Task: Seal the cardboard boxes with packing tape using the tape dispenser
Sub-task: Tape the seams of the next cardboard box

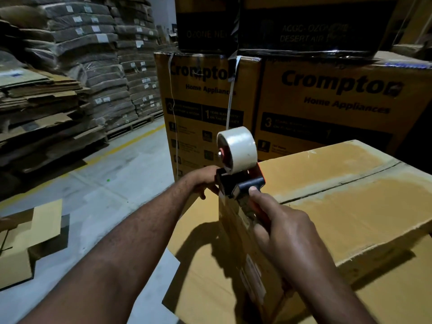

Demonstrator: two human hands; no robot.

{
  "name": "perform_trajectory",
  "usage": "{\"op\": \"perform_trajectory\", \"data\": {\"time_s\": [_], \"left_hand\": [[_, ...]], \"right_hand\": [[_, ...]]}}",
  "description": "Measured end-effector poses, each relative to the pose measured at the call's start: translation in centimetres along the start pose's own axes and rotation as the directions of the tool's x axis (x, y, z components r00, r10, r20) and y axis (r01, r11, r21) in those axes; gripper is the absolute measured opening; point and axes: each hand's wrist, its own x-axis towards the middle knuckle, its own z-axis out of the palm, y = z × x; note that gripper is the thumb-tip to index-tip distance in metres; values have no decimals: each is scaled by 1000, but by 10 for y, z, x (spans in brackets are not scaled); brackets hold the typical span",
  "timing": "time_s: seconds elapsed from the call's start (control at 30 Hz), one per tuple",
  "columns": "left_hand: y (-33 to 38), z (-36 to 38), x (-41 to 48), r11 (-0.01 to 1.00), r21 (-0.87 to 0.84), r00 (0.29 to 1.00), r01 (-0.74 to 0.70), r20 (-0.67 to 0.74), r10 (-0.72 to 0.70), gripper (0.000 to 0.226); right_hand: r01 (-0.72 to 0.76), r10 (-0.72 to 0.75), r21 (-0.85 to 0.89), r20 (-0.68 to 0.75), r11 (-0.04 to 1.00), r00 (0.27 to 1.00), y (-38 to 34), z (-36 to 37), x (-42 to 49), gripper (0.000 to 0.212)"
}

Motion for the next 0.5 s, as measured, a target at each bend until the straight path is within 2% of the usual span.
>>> {"op": "perform_trajectory", "data": {"time_s": [0.07, 0.23, 0.37, 0.4, 0.5], "left_hand": [[-15, -6, 25, 999, 41, 1000, -9, 21, 8, 70], [-8, -1, 14, 1000, 15, 1000, -8, -24, 8, 56], [12, 6, -13, 999, 24, 998, 24, -65, -23, 19], [11, 6, -11, 999, 25, 997, 21, -75, -19, 19], [11, 9, -11, 1000, 26, 995, 18, -96, -15, 44]], "right_hand": [[-35, 35, 20, -1, 999, 999, 2, -6, 0, 66], [2, -1, -23, 35, 1000, 999, 1, -13, -19, 70], [-35, 37, -36, 72, 999, 997, 2, -21, -34, 72], [-45, 48, -37, 83, 998, 995, 2, -23, -38, 73], [-45, 51, -55, 115, 997, 992, 2, -30, -53, 71]]}}
